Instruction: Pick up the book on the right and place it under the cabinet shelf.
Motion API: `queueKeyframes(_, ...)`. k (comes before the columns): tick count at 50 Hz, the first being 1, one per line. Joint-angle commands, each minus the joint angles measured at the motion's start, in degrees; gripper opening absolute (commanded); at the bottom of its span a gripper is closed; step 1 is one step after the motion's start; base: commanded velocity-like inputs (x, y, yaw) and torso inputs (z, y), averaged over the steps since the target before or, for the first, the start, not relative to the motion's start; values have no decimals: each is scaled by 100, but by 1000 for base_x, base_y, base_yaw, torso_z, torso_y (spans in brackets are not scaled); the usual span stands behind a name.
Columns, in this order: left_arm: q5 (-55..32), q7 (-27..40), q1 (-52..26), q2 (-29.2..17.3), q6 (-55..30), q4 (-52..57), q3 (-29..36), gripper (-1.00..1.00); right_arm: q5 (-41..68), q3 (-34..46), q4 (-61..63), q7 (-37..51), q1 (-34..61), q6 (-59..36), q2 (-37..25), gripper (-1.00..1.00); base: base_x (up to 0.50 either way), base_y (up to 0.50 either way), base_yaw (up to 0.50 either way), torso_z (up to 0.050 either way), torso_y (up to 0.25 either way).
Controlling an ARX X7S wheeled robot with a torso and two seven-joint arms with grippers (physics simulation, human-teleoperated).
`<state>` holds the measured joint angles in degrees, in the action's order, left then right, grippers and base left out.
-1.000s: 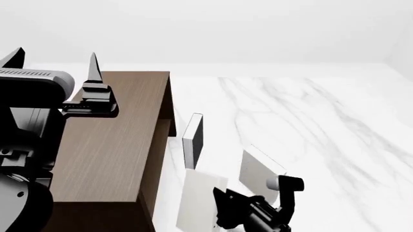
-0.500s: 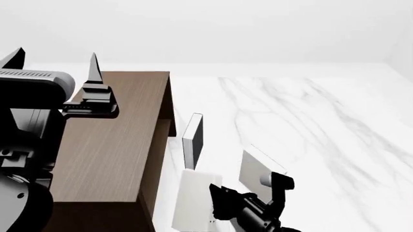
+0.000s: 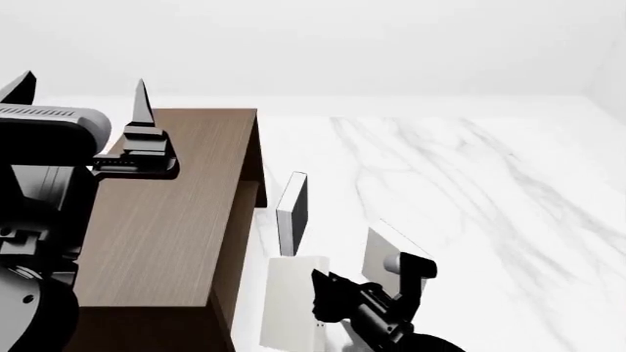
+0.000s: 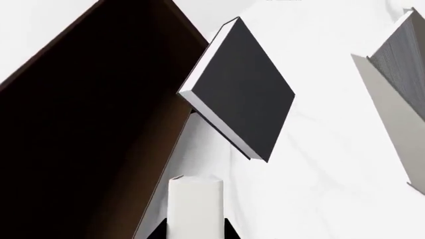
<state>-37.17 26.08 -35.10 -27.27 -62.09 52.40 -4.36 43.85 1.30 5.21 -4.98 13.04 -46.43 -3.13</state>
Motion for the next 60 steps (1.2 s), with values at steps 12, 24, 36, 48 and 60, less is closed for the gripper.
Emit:
queueKeyframes(12,-50,46,41,-39,88,-4,13,100,-775,586,-468,317,-155,367,-119,-100,0,1,2,0,0)
queueKeyframes(24,-125,88,53,-68,77,37,-26,100,-735,709,-579,442,-144,468,-161,-100,-1,1,2,0,0)
queueKeyframes(36,-194,130,55,-85,83,64,-51,100,-739,906,-456,509,-176,495,-281,100,0,0,0,0,0)
queueKeyframes(48,-222,155,106,-109,143,60,-62,100,-682,1069,-300,529,-180,364,-424,100,0,0,0,0,0)
queueKeyframes(60,-276,168,138,-150,189,70,-106,100,-1051,1411,-26,722,-149,426,-655,100,0,0,0,0,0)
